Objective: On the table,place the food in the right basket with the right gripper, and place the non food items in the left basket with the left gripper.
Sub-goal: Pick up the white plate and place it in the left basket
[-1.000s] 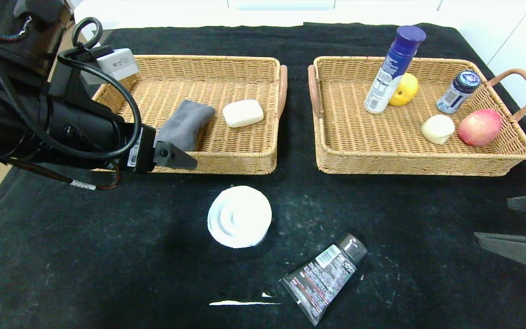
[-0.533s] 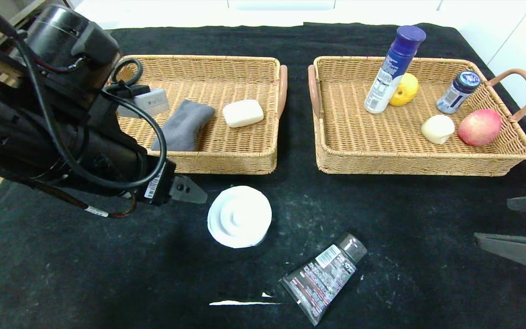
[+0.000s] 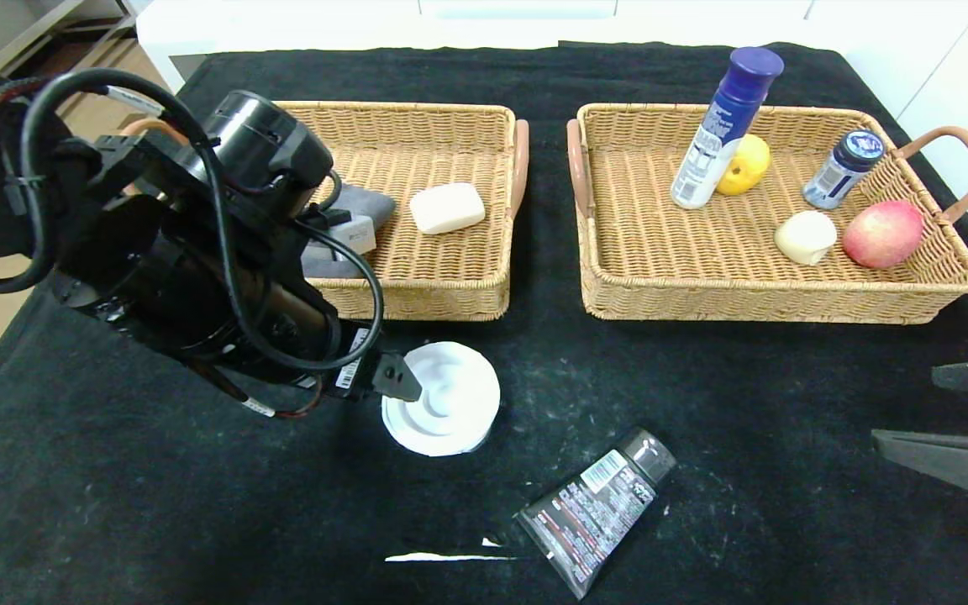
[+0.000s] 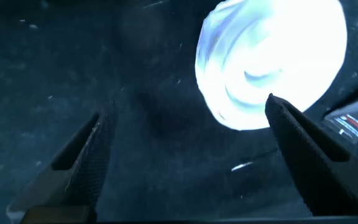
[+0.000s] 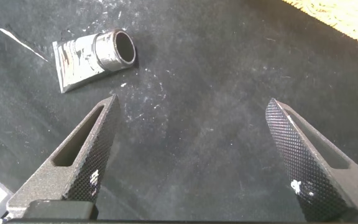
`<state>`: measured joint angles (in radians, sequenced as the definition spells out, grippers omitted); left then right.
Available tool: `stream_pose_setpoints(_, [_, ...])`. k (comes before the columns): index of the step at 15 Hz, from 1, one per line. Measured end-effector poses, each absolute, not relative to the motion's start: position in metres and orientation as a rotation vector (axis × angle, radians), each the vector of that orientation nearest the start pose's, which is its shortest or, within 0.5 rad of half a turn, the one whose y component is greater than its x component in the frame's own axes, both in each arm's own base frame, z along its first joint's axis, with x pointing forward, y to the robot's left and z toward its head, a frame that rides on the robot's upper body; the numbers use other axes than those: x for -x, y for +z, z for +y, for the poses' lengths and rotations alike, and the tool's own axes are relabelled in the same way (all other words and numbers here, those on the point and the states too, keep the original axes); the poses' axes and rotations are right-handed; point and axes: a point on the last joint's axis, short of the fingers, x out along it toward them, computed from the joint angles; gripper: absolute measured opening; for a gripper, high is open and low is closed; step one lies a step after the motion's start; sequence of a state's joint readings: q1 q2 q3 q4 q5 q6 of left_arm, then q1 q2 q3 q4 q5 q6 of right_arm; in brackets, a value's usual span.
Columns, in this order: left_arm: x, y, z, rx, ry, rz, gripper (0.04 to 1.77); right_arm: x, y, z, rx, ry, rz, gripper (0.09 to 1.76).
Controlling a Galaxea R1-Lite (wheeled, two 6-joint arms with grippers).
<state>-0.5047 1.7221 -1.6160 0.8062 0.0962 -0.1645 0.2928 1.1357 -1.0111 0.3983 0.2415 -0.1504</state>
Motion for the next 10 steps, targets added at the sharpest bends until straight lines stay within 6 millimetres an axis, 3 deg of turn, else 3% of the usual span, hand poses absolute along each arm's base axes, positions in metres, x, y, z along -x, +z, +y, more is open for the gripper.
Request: stream_pose_setpoints(10, [-0.269,0.258,-0.163,-0.112,-0.273,0.937,1.72,-0.136,0.275,0.047,0.157,0.560,0.482,1.71])
